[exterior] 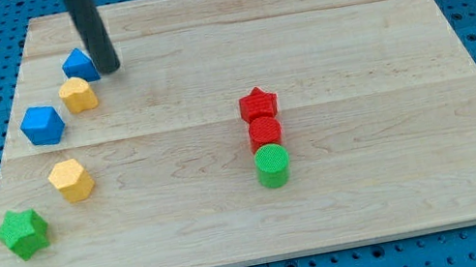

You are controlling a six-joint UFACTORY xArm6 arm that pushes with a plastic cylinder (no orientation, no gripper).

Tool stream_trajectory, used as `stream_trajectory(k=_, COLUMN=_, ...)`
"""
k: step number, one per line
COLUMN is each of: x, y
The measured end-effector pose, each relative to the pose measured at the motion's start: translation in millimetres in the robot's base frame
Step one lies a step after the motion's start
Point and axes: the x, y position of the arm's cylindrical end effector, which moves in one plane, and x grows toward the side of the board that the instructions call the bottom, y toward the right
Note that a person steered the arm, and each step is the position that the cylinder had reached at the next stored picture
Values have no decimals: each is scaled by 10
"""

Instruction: Move the blue triangle left to the yellow heart

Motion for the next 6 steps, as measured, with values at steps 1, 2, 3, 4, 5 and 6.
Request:
stream_trajectory(k=1, x=-330, y=-18)
stream_trajectory(k=2, x=-816, y=-326)
stream_trajectory(k=3, x=-660, y=-508)
stream_trajectory(k=4, x=51, y=-501)
stream_trajectory(k=5, x=629, y=-517)
stream_trajectory(k=6, x=776, y=-524)
